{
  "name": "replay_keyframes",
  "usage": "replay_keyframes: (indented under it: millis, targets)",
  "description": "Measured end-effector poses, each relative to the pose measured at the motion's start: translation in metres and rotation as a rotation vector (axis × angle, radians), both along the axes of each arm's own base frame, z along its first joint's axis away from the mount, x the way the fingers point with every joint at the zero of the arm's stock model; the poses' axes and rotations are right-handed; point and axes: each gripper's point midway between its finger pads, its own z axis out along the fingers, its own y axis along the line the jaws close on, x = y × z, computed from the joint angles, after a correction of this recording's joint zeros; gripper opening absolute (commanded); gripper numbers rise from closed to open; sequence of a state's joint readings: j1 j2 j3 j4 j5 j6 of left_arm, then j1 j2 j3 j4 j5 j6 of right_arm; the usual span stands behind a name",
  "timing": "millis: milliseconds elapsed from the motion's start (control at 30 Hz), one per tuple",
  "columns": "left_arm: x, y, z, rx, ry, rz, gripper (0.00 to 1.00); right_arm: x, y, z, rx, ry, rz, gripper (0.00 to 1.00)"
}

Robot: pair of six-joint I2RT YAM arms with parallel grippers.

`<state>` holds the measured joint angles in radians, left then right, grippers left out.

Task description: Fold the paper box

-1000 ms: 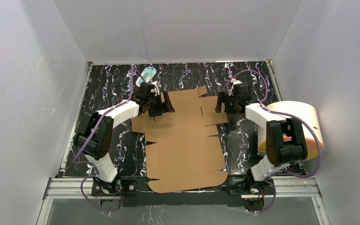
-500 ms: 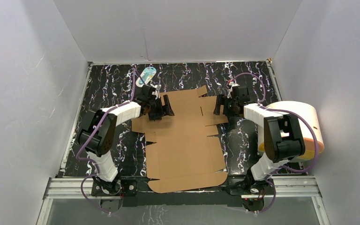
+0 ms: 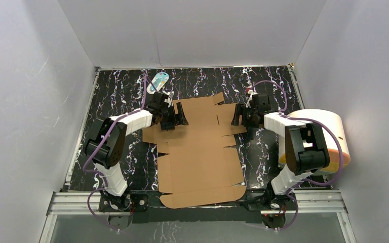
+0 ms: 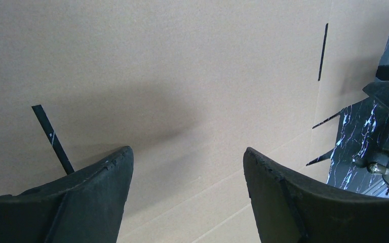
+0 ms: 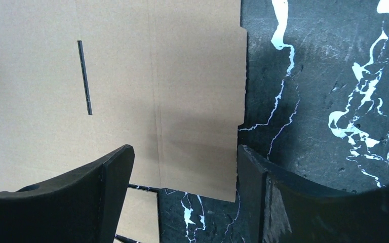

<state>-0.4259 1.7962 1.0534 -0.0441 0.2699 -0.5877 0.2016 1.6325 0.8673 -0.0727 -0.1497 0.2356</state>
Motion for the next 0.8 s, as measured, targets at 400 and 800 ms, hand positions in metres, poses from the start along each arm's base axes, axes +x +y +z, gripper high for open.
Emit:
replay_keyframes:
  millis: [400, 800]
  targets:
    - [0.004, 0.003, 0.000, 0.015, -0.015, 0.012, 0.77, 0.001, 0.006, 0.026, 0.063, -0.056, 0.049, 0.56]
    - [0.004, 0.003, 0.000, 0.016, -0.016, 0.013, 0.77, -0.014, 0.038, 0.042, 0.169, -0.059, 0.176, 0.53]
